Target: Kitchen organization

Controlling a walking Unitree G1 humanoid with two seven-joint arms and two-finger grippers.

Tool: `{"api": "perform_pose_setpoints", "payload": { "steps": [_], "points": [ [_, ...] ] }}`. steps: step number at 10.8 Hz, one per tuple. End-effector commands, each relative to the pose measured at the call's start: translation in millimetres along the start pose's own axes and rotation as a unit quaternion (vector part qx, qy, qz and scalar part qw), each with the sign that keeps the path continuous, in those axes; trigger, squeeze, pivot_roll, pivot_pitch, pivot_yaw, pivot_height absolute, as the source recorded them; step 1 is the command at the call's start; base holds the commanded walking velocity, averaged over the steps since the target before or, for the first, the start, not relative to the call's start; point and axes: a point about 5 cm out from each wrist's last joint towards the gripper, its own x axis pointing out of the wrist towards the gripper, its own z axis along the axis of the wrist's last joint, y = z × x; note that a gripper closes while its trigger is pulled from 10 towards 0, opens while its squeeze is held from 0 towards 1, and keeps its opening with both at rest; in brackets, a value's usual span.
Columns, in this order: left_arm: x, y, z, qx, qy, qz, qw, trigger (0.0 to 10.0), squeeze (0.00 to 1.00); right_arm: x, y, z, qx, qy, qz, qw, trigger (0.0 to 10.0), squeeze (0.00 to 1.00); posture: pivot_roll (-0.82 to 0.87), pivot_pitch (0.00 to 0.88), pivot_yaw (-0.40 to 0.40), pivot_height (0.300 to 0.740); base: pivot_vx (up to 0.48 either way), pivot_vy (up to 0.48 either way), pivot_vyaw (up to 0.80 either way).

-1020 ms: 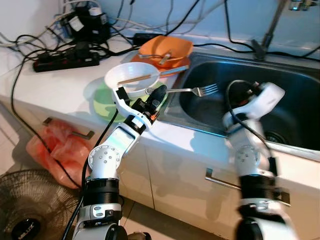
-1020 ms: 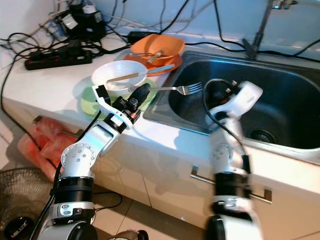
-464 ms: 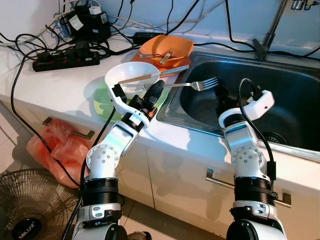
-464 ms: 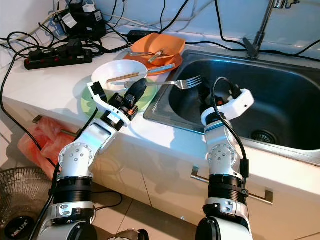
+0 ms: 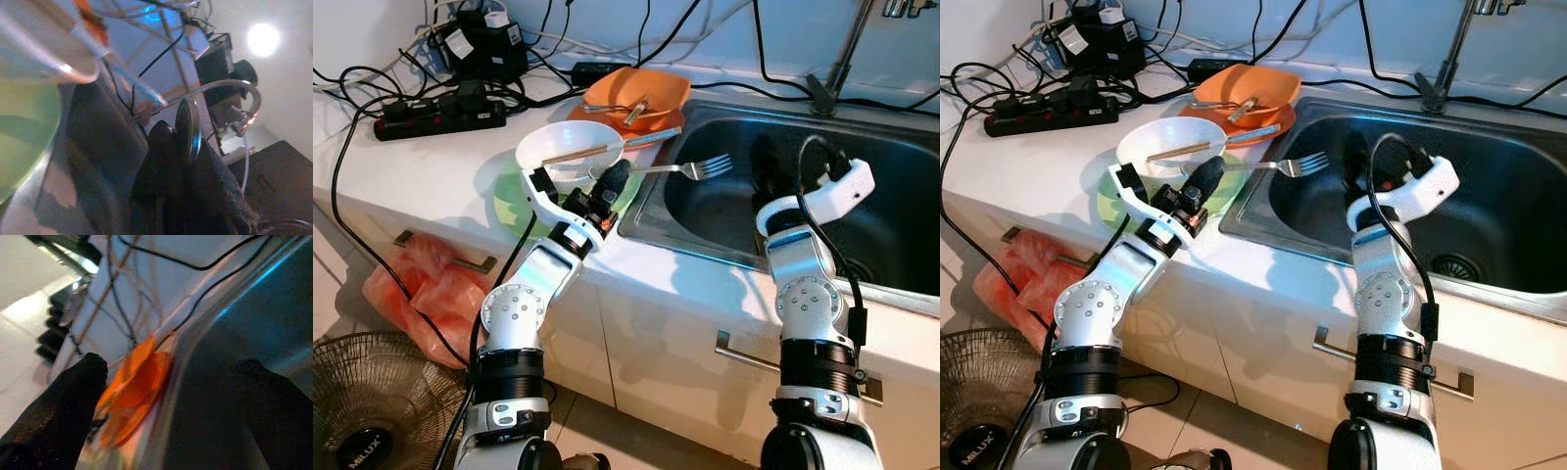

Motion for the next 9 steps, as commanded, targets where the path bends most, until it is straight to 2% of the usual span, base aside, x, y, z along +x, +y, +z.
{"api": "perform_pose_setpoints", "payload": {
  "steps": [1, 4, 5, 6, 7, 9],
  "points": [
    [7.5, -5.5, -3, 0.005, 0.005, -0.009, 1.000, 4.4, 0.00, -1.3, 14.7, -5, 0.010, 0.016, 0.035, 0.999, 10.0, 1.00, 0.04, 0.045, 0.090, 0.740, 0.000, 0.000, 0.00],
    [16.8, -11.0, -5, -0.010, 0.005, -0.025, 1.000, 4.4, 0.00, -8.2, 28.5, -20, 0.040, 0.057, 0.079, 0.994, 10.0, 1.00, 0.03, 0.046, 0.091, 0.740, 0.000, 0.000, 0.00],
    [18.4, -13.2, -4, -0.013, 0.003, -0.029, 0.999, 4.2, 0.00, -9.2, 29.4, -22, 0.041, 0.061, 0.081, 0.994, 10.0, 0.84, 0.03, 0.046, 0.090, 0.740, 0.000, 0.000, 0.00],
    [20.8, -18.7, -2, -0.014, -0.004, -0.039, 0.999, 4.2, 0.00, -9.9, 29.1, -22, 0.032, 0.059, 0.079, 0.995, 10.0, 0.71, 0.03, 0.047, 0.091, 0.740, 0.000, 0.000, 0.00],
    [20.4, -21.1, 1, -0.013, -0.008, -0.044, 0.999, 4.2, 0.00, -9.1, 25.9, -18, 0.019, 0.048, 0.070, 0.996, 10.0, 0.72, 0.03, 0.047, 0.091, 0.740, 0.000, 0.000, 0.00],
    [19.1, -19.2, 3, -0.014, -0.010, -0.043, 0.999, 4.2, 0.00, -7.3, 22.9, -17, 0.022, 0.052, 0.065, 0.996, 10.0, 0.71, 0.03, 0.046, 0.090, 0.740, 0.000, 0.000, 0.00]
  ]
}}
